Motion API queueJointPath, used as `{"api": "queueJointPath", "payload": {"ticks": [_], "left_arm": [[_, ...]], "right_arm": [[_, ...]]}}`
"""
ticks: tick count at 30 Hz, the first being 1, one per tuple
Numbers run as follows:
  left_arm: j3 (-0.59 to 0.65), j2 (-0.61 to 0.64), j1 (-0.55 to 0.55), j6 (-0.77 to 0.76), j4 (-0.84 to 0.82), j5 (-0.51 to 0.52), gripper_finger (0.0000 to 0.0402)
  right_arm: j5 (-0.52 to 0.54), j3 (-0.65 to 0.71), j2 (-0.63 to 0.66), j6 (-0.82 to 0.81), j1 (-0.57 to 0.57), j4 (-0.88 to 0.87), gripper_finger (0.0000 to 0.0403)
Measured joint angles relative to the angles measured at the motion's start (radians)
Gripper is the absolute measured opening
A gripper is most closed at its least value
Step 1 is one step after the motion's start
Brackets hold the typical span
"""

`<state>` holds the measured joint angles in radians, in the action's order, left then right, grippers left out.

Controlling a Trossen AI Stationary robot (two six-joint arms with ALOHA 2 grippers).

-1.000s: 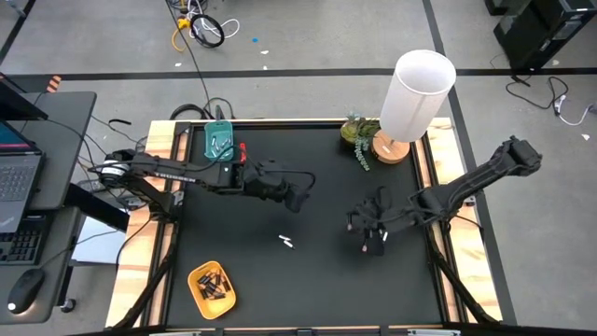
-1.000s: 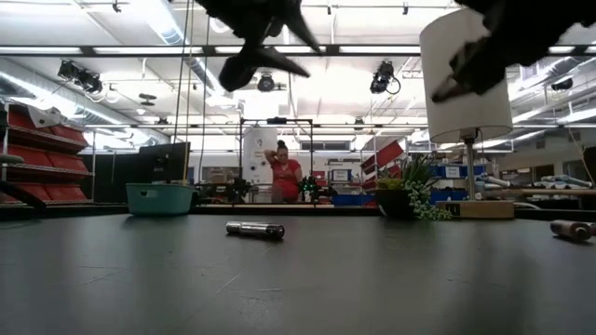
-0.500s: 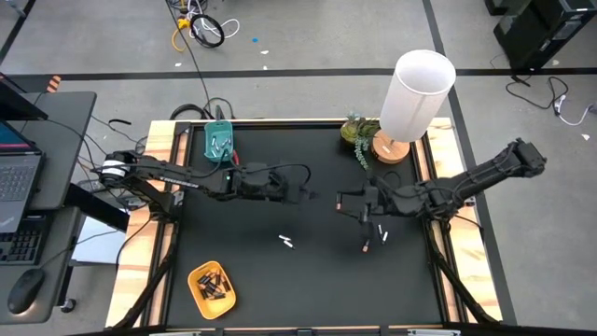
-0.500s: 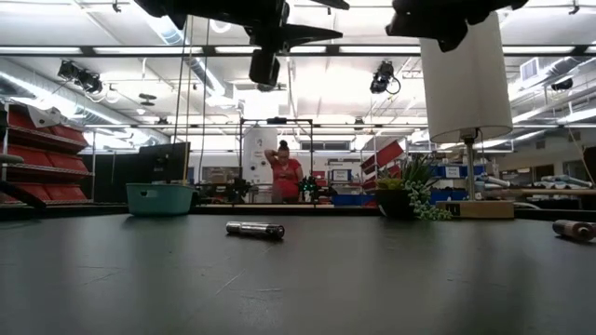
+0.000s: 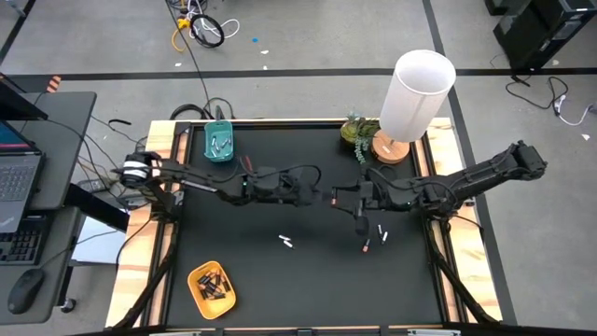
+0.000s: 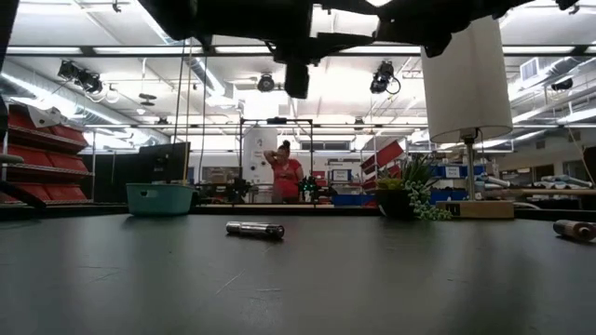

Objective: Sort batteries
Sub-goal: Put the black battery into the yellow bin

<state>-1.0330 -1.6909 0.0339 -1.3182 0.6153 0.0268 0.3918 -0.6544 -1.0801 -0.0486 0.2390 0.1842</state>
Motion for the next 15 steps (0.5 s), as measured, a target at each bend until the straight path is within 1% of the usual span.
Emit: {"api": "queueJointPath", "payload": {"ticks": [8,10,12,13,15], "left_arm": [[-0.079,-0.089,0.001,0.001,0.054,-0.006,0.0165],[-0.096,-0.107,0.001,0.001,0.055,-0.006,0.0159],[-0.107,-0.119,0.001,0.005,0.047,-0.005,0.0139],[-0.11,-0.121,0.001,0.01,0.039,0.002,0.0122],[-0.115,-0.122,0.001,0.022,0.042,0.016,0.007]], "right_arm": [[-0.003,0.0,-0.001,0.0,0.0,0.009,0.0198],[-0.003,0.0,-0.001,0.0,0.0,0.009,0.0198],[-0.003,0.0,-0.001,0.0,0.0,0.01,0.0198],[-0.002,0.0,-0.001,0.0,0.0,0.008,0.0198],[-0.001,0.0,-0.001,0.011,0.0,0.009,0.0198]]}}
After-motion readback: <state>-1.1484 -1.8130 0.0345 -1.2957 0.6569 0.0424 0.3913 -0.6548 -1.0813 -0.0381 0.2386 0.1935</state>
